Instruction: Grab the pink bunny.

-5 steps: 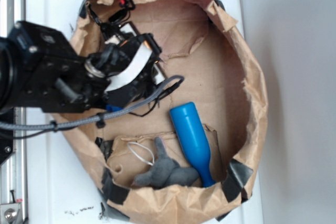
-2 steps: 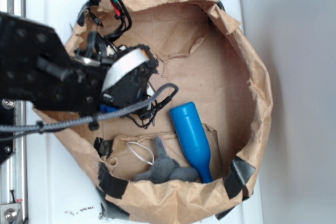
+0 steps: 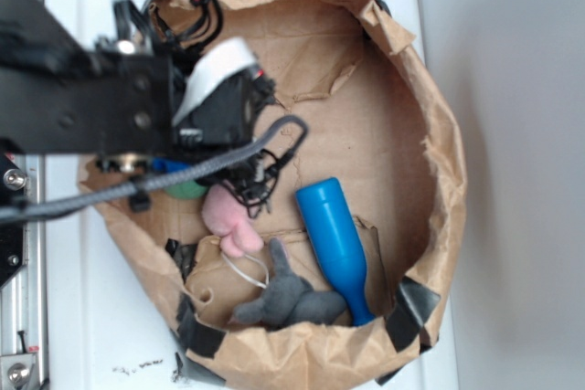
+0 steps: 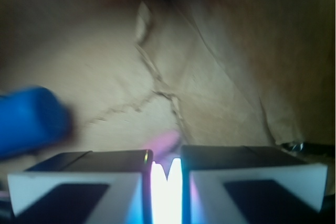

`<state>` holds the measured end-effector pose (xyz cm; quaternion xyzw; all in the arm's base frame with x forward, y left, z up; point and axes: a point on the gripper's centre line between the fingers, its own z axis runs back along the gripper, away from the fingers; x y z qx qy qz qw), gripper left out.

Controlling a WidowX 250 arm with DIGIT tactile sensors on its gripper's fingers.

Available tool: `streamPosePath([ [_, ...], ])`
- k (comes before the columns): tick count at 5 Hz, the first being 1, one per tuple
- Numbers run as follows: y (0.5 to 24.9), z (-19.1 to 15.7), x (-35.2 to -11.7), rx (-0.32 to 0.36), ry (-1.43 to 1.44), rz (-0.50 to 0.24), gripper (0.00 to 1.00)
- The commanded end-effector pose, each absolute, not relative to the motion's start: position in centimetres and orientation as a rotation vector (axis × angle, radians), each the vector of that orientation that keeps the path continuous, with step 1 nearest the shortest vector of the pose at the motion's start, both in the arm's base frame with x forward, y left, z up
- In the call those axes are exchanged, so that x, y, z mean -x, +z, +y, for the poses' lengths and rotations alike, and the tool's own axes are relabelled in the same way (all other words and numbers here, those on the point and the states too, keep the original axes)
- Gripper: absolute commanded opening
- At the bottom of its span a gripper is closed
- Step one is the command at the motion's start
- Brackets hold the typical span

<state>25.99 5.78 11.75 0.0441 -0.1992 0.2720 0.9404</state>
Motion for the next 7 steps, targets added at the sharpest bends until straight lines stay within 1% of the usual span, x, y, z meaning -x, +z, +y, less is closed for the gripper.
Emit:
streamPosePath([
  [1, 17.8, 7.3, -26.1, -0.031, 0.550, -0.424, 0.00],
  [2, 18.0, 7.3, -26.3, -0.024, 0.543, -0.420, 0.00],
  [3, 17.5, 7.1, -26.4, -0.039, 0.529, -0.407, 0.00],
  [4, 16.1, 6.9, -25.7, -0.016, 0.458, -0.449, 1.00],
  [5, 14.0, 5.8, -25.4, 0.029, 0.381, -0.463, 1.00],
  [6, 12.4, 4.5, -25.5, 0.003, 0.357, -0.471, 1.00],
  [7, 10.3, 3.1, -25.4, 0.011, 0.314, -0.494, 1.00],
])
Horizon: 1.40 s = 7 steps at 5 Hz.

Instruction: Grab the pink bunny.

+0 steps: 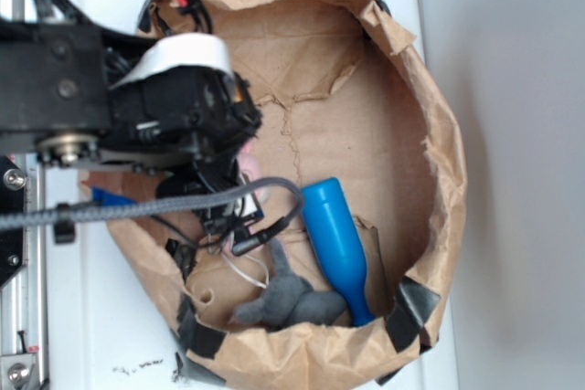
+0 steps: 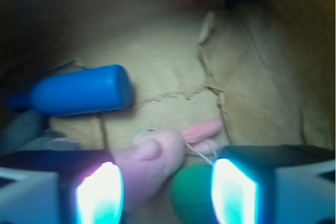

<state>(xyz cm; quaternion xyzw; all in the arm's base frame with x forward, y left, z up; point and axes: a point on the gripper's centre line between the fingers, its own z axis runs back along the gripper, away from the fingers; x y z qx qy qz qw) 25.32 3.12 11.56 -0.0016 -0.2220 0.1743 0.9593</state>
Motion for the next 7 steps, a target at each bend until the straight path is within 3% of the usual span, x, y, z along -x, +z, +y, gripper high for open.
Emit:
streamPosePath([
  [1, 8.4, 2.2, -25.4, -0.026, 0.311, -0.502, 1.00],
  [2, 6.7, 2.0, -26.2, -0.042, 0.324, -0.490, 1.00],
  [4, 4.7, 2.5, -27.5, 0.077, 0.412, -0.437, 1.00],
  [5, 4.1, 2.9, -28.1, 0.078, 0.437, -0.413, 1.00],
  [7, 3.5, 3.0, -28.3, -0.001, 0.463, -0.419, 1.00],
])
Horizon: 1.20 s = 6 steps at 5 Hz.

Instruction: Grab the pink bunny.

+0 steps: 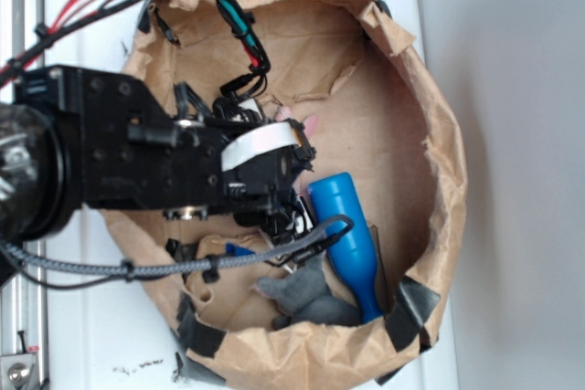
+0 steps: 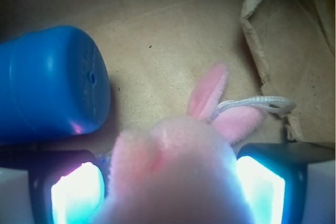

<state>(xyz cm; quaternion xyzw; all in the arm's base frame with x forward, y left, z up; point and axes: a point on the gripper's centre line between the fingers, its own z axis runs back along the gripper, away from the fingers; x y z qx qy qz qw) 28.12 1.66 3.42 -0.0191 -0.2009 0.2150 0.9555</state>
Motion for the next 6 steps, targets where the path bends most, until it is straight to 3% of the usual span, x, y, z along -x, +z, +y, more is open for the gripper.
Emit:
streamPosePath([
  [1, 2.3, 2.8, -28.2, -0.070, 0.463, -0.410, 1.00],
  [2, 3.0, 2.9, -27.9, -0.083, 0.491, -0.427, 0.00],
  [4, 6.6, 3.2, -27.8, -0.039, 0.490, -0.461, 0.00],
  [5, 11.2, 3.2, -27.7, -0.010, 0.466, -0.454, 0.00],
  [6, 15.4, 3.1, -27.8, -0.025, 0.465, -0.430, 0.00],
])
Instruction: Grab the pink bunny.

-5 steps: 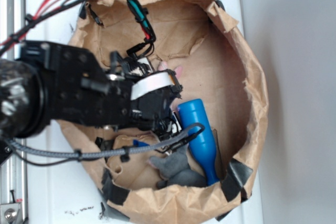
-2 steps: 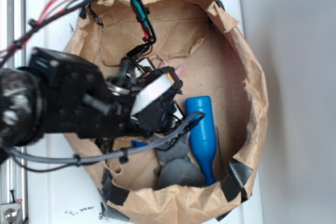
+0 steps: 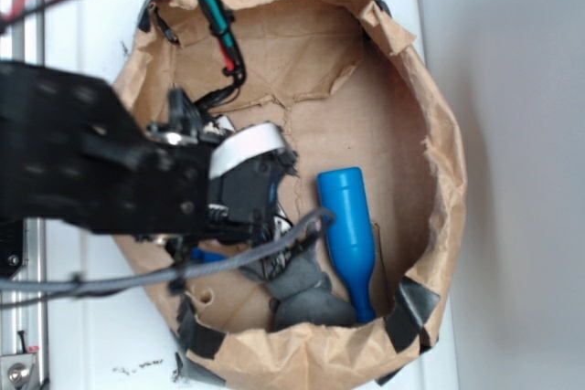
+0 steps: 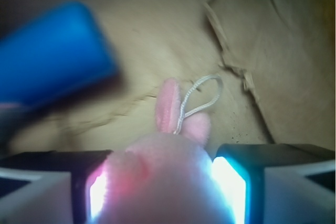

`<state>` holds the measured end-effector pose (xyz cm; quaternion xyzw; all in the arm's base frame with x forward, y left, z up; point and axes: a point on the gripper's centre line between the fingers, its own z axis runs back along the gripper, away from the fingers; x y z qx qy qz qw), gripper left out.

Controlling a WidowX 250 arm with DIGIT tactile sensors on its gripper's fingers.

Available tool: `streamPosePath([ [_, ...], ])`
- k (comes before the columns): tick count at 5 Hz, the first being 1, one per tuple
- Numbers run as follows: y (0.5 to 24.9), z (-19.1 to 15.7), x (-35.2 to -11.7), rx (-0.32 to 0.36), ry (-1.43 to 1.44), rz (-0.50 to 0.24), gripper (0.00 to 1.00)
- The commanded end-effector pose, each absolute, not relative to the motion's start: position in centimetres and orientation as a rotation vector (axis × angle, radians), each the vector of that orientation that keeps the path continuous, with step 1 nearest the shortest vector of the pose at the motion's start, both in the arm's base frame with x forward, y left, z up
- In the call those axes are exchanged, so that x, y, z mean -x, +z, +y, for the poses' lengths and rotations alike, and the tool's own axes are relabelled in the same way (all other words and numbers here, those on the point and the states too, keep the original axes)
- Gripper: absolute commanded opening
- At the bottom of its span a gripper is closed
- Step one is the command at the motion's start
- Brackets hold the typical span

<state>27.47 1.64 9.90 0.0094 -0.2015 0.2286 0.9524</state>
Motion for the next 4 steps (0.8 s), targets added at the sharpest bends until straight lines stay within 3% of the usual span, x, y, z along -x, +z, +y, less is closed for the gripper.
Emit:
streamPosePath([
  [1, 19.1, 3.5, -27.8, -0.015, 0.459, -0.406, 0.00],
  [3, 22.3, 4.4, -27.4, -0.006, 0.414, -0.374, 0.00],
  [4, 22.7, 4.3, -26.5, -0.159, 0.381, -0.430, 0.86],
])
